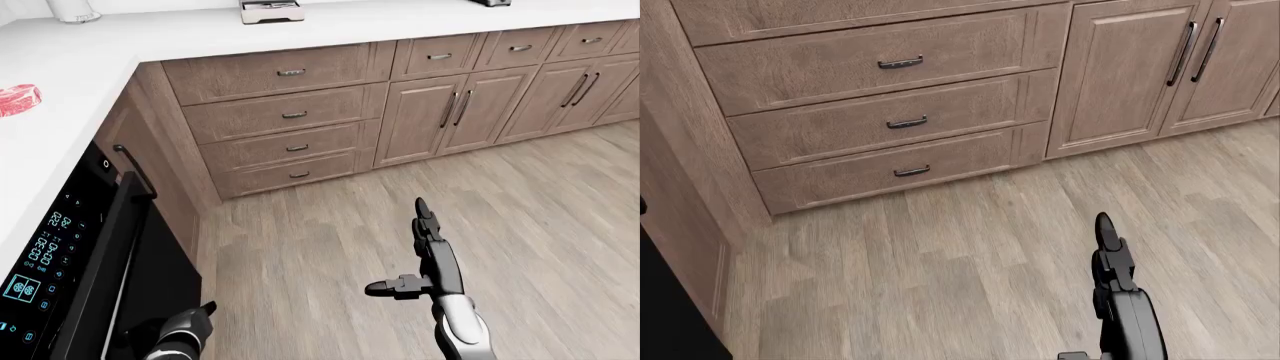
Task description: Close the dishwasher door
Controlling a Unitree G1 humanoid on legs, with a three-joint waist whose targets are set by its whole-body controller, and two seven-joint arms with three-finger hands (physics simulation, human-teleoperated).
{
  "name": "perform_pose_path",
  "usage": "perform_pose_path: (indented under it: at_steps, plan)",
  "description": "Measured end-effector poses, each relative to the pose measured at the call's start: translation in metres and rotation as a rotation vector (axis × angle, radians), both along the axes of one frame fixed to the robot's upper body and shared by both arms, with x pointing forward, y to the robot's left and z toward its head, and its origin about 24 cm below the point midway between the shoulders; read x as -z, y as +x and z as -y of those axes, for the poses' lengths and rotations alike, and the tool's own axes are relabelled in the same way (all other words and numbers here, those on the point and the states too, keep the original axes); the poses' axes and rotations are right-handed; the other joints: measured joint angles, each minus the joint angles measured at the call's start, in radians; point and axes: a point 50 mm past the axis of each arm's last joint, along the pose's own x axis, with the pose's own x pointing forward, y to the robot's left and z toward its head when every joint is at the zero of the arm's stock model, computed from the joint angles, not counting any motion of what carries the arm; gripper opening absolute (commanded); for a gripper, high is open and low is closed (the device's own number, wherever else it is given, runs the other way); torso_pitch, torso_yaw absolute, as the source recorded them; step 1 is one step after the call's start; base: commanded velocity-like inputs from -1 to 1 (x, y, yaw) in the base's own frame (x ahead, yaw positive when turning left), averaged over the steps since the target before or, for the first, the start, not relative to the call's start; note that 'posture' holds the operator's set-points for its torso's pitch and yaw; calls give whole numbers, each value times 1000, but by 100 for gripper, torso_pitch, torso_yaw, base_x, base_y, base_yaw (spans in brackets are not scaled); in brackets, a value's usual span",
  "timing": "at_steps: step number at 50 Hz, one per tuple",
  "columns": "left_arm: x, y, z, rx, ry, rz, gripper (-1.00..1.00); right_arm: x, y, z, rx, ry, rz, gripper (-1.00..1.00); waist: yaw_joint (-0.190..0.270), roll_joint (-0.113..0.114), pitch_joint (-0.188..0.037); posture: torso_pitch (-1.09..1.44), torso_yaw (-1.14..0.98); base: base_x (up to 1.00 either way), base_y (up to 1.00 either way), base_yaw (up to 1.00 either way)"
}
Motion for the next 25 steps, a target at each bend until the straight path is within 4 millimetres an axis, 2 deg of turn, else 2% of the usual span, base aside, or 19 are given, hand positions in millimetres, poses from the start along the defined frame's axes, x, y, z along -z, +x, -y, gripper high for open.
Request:
perform_pose_path:
  at_steps: [25]
  plan:
    - [0,-4,-5,-28,9,-3,100,1,0,-1,0,-2,0,100,-1,4,-1,0,0,0,0,0]
